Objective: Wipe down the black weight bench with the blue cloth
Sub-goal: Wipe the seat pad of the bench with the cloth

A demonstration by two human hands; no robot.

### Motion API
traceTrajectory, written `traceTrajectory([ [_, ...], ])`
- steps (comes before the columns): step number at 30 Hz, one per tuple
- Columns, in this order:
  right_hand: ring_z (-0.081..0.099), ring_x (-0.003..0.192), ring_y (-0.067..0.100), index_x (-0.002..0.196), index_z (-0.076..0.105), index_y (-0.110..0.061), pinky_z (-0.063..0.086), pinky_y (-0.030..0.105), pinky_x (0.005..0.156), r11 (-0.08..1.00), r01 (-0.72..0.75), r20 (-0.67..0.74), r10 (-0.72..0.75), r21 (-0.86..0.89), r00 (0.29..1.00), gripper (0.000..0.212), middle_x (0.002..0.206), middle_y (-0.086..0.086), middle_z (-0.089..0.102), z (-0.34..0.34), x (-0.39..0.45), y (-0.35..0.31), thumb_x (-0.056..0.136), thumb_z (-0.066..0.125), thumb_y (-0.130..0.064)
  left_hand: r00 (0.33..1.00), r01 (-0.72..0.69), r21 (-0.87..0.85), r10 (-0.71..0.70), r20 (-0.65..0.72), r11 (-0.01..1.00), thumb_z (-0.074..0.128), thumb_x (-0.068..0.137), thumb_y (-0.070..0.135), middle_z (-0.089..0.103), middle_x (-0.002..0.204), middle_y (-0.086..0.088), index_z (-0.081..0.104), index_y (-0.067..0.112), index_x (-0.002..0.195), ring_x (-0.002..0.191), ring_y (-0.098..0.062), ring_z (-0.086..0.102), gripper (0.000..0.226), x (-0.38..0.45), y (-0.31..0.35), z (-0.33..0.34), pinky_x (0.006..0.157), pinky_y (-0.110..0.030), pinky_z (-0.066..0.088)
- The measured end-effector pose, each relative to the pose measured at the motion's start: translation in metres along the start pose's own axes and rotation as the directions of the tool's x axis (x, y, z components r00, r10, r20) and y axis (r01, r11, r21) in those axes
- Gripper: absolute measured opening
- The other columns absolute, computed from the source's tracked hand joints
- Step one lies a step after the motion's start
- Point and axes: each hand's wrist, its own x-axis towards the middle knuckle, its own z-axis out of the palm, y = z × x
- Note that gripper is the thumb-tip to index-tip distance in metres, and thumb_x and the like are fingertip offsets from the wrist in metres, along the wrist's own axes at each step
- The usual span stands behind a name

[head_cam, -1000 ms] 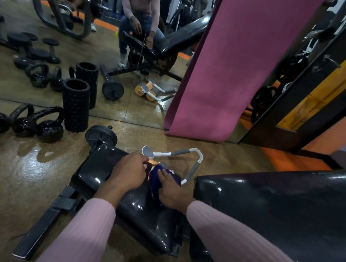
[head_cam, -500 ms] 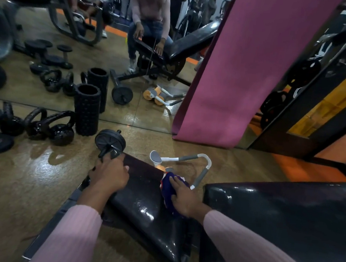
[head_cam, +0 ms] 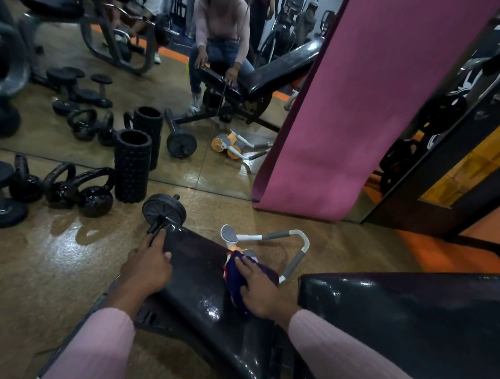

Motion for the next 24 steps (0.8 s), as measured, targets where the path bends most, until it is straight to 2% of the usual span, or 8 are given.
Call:
traceTrajectory([
  [3,0.006,0.149,0.018,0.153,0.012,-0.026,0.007,0.025,0.115,0.999,0.026,-0.005,-0.026,-0.019,1.0,0.07,0.162,-0.006,0.003,0.007,-0.022,0.029,0.093,0.043,-0.011,1.0,0.008,0.009,-0.008,0.007,1.0,0.034,0.1,0.027,0.005,0.162,-0.001,0.008,0.025,0.153,0.14,-0.038,0.023,0.059,-0.001,0.0,0.002,0.113,-0.046,0.026],
  [8,0.012,0.148,0.028,0.154,0.007,-0.025,0.016,0.038,0.119,0.967,-0.255,0.068,0.254,0.0,0.965,0.067,0.163,0.001,0.002,-0.011,-0.003,0.036,0.096,0.039,-0.014,1.0,-0.022,-0.043,0.023,0.014,0.999,0.034,0.101,0.025,0.005,0.162,0.0,0.008,0.026,0.154,0.142,-0.037,0.018,0.058,-0.002,-0.004,0.002,0.115,-0.044,0.021],
  [12,0.022,0.144,0.03,0.153,0.016,-0.018,0.021,0.033,0.113,0.992,-0.124,0.045,0.125,-0.008,0.991,0.066,0.157,0.005,0.022,-0.024,0.022,-0.004,0.092,0.041,-0.009,1.0,-0.019,-0.127,0.019,0.005,0.992,0.037,0.1,0.025,0.009,0.162,-0.001,0.006,0.024,0.154,0.144,-0.036,0.015,0.062,0.0,-0.008,0.003,0.117,-0.044,0.018],
  [15,0.012,0.148,0.023,0.153,0.012,-0.019,0.013,0.027,0.117,1.0,0.008,0.053,-0.007,-0.024,0.999,0.072,0.161,0.001,0.013,-0.011,0.017,-0.007,0.09,0.043,-0.007,1.0,0.013,-0.164,-0.01,0.017,0.986,0.039,0.099,0.024,0.009,0.162,-0.002,0.005,0.023,0.154,0.145,-0.036,0.013,0.064,0.003,-0.006,0.002,0.117,-0.046,0.018],
  [17,0.004,0.149,0.016,0.153,0.013,-0.028,0.006,0.029,0.12,0.999,0.044,0.034,-0.044,-0.016,0.998,0.072,0.161,-0.006,0.008,-0.002,0.003,0.015,0.09,0.042,-0.007,1.0,0.014,-0.154,-0.009,0.028,0.988,0.038,0.1,0.024,0.007,0.162,-0.001,0.006,0.022,0.154,0.145,-0.036,0.013,0.063,0.002,-0.006,0.001,0.117,-0.045,0.018],
  [19,0.005,0.149,0.017,0.151,0.015,-0.035,0.009,0.037,0.122,1.0,-0.009,0.014,0.009,0.007,1.0,0.072,0.161,-0.008,0.006,0.001,-0.009,0.04,0.09,0.042,-0.007,0.999,0.008,-0.161,-0.003,0.033,0.987,0.037,0.1,0.025,0.006,0.162,0.0,0.006,0.022,0.154,0.145,-0.036,0.012,0.062,0.001,-0.007,0.001,0.117,-0.044,0.018],
  [21,0.01,0.149,0.024,0.151,0.015,-0.035,0.014,0.042,0.121,0.986,-0.165,0.032,0.164,0.024,0.986,0.07,0.162,-0.003,0.007,-0.005,-0.007,0.049,0.092,0.042,-0.008,1.0,-0.001,-0.149,0.006,0.031,0.989,0.036,0.1,0.026,0.006,0.162,-0.001,0.006,0.021,0.154,0.145,-0.036,0.012,0.062,0.0,-0.009,0.002,0.117,-0.044,0.017],
  [24,0.029,0.141,0.031,0.151,0.019,-0.032,0.027,0.045,0.115,0.965,-0.26,0.071,0.257,0.039,0.964,0.067,0.157,0.005,0.025,-0.017,0.014,0.031,0.09,0.042,-0.014,0.999,0.004,-0.121,0.001,0.036,0.993,0.035,0.101,0.027,0.005,0.162,-0.002,0.004,0.021,0.154,0.146,-0.037,0.011,0.062,0.001,-0.009,0.003,0.117,-0.044,0.016],
])
